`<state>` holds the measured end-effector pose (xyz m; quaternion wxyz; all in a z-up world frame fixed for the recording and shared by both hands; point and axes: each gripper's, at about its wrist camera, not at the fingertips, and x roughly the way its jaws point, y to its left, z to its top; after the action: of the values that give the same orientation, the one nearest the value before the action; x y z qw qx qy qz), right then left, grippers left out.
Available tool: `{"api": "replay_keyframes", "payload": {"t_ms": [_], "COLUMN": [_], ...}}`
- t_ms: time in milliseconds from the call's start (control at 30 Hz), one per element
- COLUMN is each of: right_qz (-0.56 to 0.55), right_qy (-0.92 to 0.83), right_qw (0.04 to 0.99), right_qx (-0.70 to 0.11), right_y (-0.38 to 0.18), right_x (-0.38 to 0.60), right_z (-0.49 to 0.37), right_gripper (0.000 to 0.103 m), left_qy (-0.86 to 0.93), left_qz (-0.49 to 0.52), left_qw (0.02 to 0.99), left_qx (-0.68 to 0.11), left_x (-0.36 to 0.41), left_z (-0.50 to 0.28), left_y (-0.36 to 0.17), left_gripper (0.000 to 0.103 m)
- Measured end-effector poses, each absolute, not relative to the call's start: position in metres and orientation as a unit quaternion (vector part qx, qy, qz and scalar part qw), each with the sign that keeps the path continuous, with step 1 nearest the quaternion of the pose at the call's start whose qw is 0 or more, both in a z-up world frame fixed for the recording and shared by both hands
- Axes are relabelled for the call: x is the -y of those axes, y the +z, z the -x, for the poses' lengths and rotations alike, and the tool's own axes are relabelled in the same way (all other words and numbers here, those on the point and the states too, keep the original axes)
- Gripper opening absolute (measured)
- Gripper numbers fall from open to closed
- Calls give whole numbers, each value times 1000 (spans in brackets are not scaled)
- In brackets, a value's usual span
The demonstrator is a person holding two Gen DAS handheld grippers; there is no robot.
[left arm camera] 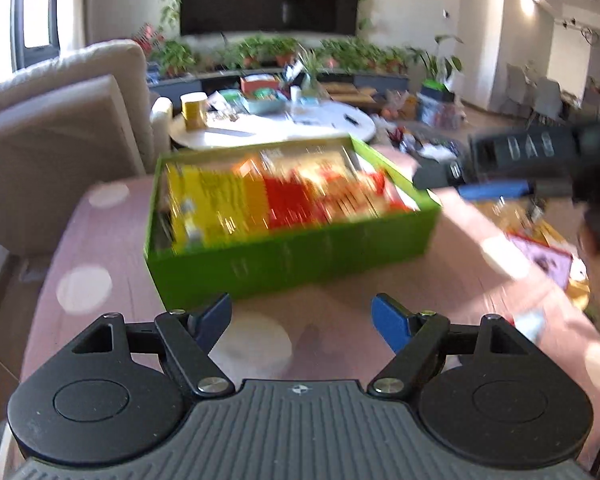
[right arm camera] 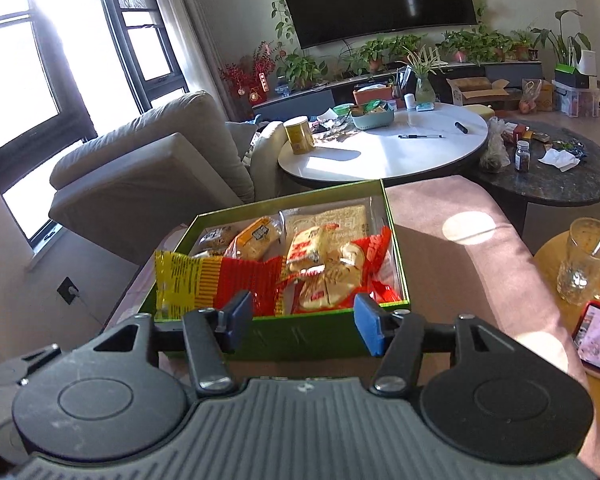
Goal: Organize snacks
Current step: 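Raise both open tools away from the box toward the table snacks, then grasp the green-and-yellow bean bag with the left tool while the right tool grasps the crumpled white-and-red bag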
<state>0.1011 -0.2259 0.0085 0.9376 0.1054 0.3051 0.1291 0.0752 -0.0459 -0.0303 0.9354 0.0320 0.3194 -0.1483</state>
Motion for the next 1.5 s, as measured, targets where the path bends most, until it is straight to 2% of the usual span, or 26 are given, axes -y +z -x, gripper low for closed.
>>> {"api": "replay_keyframes", "payload": {"t_ms": [267, 633, 1000, 1500], "right_qz": [-110, -67, -64, -38], "right_qy": [120, 94, 64, 62], "right_qw": [937, 936, 917, 920], "right_qx": [-310, -333, -389, -385], "right_y": [1, -31, -75, -79], "right_x": [233, 245, 254, 245], "right_z": [-76, -40, -21, -20], "right_gripper": [65, 65, 66, 65], "left_qy": [-181, -206, -203, -200], "left_qz": [-54, -114, -79, -74], "left_qw": [915, 895, 894, 899], "left_qx": [-357, -380, -391, -384], "left_x": [62, 95, 85, 85], "left_z": [-35, -21, -25, -25], "left_y": [-58, -79, -85, -82], "left_gripper": [87, 88, 67, 63]}}
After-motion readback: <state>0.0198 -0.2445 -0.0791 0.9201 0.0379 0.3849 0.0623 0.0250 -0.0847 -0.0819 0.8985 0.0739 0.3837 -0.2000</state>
